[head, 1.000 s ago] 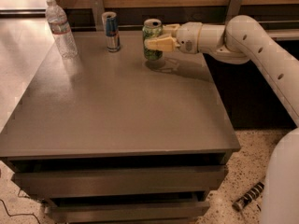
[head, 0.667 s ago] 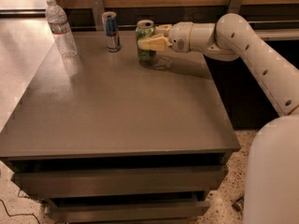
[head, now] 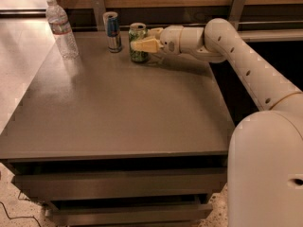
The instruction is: Move green can near redbull can
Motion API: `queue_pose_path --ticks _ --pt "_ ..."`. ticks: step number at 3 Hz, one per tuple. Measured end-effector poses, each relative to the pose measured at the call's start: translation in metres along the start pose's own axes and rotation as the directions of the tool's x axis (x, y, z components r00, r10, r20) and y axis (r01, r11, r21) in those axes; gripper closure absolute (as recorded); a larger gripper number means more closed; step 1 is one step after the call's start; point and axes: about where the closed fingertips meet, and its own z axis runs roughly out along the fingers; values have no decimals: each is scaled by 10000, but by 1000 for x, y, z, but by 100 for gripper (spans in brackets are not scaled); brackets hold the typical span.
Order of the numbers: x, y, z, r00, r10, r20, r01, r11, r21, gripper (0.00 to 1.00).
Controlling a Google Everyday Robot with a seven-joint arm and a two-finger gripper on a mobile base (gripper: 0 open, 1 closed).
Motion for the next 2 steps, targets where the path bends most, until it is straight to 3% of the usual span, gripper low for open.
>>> queue_pose_path --ticks 1,2 --pt "0 1 3 10000 8 8 -7 10000 -42 84" --pt "0 2 6 10000 16 13 -16 10000 -85 62"
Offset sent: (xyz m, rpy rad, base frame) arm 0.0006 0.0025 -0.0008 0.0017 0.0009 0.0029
